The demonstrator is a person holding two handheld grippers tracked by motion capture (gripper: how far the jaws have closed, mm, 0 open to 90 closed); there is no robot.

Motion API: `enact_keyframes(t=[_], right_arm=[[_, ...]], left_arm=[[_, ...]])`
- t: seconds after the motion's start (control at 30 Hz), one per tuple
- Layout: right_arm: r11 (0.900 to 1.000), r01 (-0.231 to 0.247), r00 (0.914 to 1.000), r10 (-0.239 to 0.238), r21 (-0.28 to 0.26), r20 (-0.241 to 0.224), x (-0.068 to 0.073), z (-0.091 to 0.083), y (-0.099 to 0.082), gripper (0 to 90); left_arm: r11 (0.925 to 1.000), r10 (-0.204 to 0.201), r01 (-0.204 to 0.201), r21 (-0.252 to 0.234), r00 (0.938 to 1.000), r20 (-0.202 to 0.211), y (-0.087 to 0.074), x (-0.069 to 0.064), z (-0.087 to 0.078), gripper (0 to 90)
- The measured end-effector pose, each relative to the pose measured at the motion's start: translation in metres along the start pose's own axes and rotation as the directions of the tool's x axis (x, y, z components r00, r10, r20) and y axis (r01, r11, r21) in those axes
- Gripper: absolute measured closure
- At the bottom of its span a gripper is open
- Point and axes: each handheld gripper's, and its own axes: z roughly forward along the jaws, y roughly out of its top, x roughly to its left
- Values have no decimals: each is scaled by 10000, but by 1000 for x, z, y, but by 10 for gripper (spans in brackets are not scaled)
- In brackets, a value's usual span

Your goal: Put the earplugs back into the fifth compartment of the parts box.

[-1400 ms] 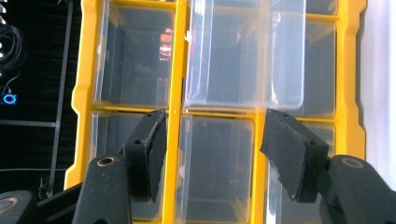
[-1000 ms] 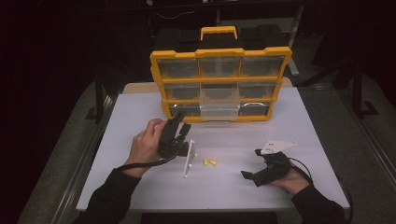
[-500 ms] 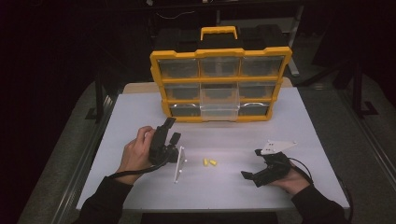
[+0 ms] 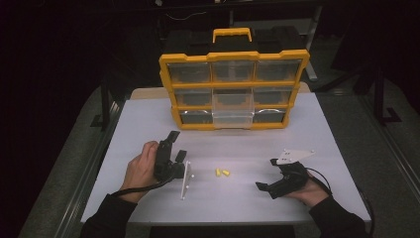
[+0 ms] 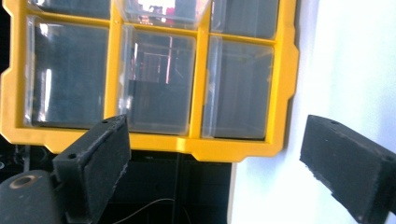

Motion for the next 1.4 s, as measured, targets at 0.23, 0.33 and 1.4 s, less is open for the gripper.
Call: enact_keyframes(t=[0.23, 0.33, 1.4], right_arm=[[10000, 23, 10000, -23, 3, 6, 0, 0, 0, 0], [10000, 27, 10000, -27, 21, 5, 0, 0, 0, 0], [10000, 40, 10000, -40, 49, 5, 0, 1, 0, 0]], left_arm=[[9996, -262, 260, 115, 9994, 218, -2, -8, 1, 0], [9993, -349, 342, 166, 9984, 452, -1, -11, 2, 0], [9561, -2918, 2926, 172, 9446, 1500, -2, -11, 8, 0]])
